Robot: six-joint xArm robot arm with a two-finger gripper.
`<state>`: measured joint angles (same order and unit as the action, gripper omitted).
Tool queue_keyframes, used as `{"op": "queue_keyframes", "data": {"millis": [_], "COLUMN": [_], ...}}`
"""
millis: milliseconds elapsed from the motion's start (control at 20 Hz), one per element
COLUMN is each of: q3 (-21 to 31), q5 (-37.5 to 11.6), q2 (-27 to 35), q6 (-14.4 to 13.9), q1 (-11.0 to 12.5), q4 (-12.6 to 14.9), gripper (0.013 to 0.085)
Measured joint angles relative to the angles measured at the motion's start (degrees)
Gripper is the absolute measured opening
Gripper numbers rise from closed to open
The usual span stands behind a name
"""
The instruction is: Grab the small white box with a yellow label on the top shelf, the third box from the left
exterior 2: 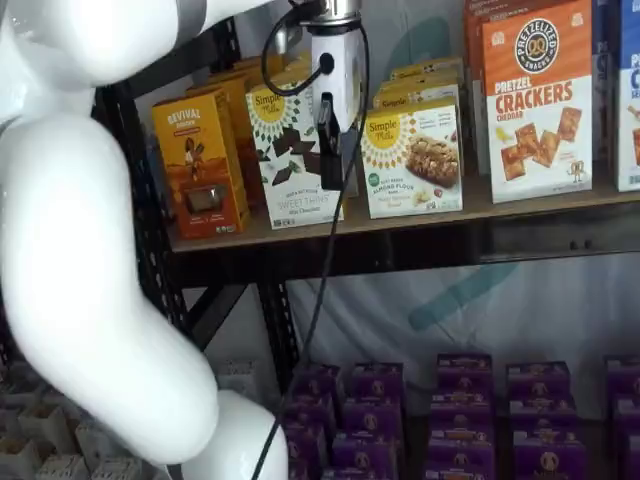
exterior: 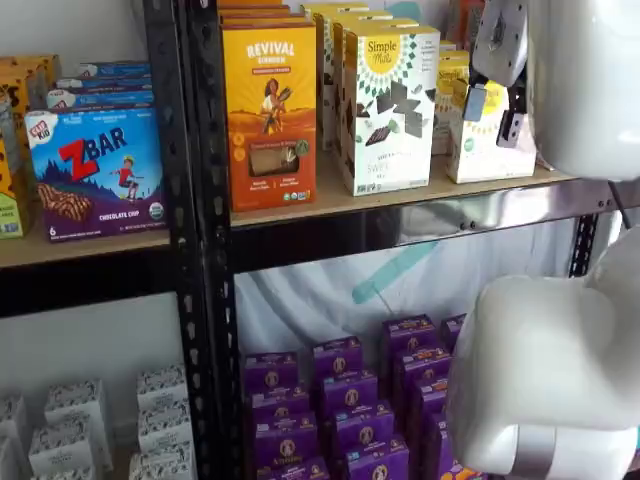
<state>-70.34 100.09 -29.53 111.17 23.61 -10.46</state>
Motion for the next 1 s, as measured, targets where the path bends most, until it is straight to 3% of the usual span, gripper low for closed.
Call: {"op": "queue_keyframes", "data": {"millis": [100, 200, 600, 1000], "q3": [0.17, 0.8, 2.17, -0.06], "q5": [-0.08, -0.43, -1.59, -1.09], "q2": [-0.11, -0.4, -1.01, 0.47], "q6": [-1.26, -1.84, -1.88, -0.16], "q1": [-2.25, -3.09, -3.01, -0.77], "q4": [4.1, 5.52, 4.88, 2.6], "gripper": [0.085, 0.085, 0.085, 0.085]}}
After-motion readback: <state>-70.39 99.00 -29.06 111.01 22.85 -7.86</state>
